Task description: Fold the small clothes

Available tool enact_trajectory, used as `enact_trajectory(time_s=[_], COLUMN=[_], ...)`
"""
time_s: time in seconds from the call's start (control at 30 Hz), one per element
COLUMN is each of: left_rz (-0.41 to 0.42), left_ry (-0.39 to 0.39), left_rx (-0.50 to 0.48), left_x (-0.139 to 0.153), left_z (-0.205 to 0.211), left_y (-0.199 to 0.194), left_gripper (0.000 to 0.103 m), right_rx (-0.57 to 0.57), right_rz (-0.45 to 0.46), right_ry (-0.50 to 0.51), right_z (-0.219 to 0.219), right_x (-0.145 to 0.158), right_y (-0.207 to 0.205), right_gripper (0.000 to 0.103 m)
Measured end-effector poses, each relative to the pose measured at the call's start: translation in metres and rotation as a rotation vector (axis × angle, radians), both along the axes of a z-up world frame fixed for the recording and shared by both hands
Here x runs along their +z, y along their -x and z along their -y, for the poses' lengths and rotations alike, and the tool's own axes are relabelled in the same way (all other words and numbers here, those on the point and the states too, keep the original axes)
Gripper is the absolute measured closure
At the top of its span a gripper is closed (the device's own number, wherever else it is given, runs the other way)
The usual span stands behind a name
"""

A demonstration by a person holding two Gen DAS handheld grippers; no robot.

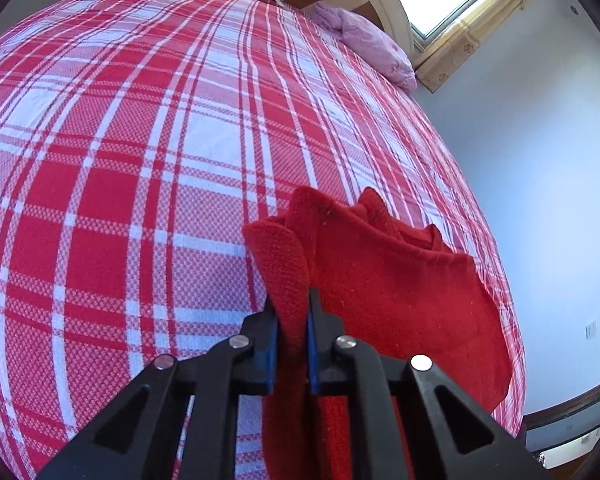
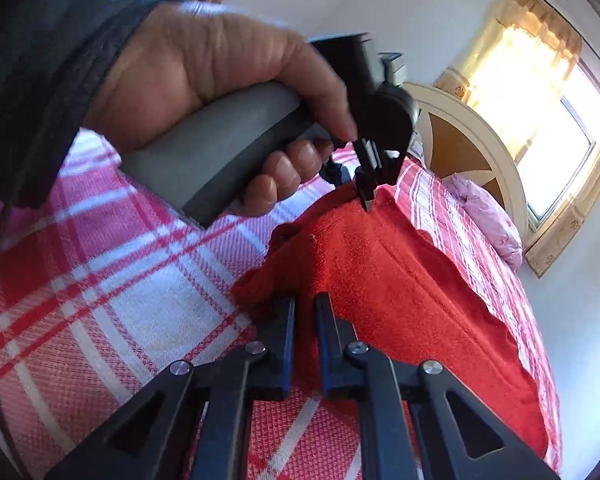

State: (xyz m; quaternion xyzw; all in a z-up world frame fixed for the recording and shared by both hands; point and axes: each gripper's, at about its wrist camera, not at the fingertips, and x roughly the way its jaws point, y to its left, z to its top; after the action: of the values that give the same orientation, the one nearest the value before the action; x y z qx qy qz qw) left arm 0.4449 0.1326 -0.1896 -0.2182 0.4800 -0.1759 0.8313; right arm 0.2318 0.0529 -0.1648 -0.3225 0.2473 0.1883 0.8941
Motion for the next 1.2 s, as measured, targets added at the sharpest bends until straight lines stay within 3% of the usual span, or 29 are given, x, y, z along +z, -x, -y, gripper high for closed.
enact_trajectory(time_s=[0.23, 0.5, 0.77, 0.83, 1.2], left_rz=[0.005, 0.035, 0.062, 0.067, 0.057], left_ry=[0.068, 0.134, 0.151, 0.119, 0.106], left_rx=[0.030, 0.019, -0.017, -0.032, -0.062], left_x=[0.017, 0.044, 0.067, 0.071, 0.078], left_z=[-0.002, 0.020, 0.061, 0.074, 0.120], left_y=[0.002, -0.001, -0.006, -0.008, -0.014], left_gripper=[0.092, 0.092, 0.092, 0.092, 0.093], right_rx=[-0.017, -0.062, -0.137, -0.156, -0.239], right_rz=[-0.064, -0.069, -0.064, -0.062, -0.055], right_ry=[-0.234, -0.372, -0.473, -0.486, -0.550], right_z=[0.034, 0.070, 0.111, 0.122, 0.176], right_x=[0.032, 0.055, 0.067, 0.067, 0.069], right_y=[-0.008, -0.010, -0.011, -0.012, -0.017], right_gripper=[0.097, 0.097, 0.098, 0.098, 0.102])
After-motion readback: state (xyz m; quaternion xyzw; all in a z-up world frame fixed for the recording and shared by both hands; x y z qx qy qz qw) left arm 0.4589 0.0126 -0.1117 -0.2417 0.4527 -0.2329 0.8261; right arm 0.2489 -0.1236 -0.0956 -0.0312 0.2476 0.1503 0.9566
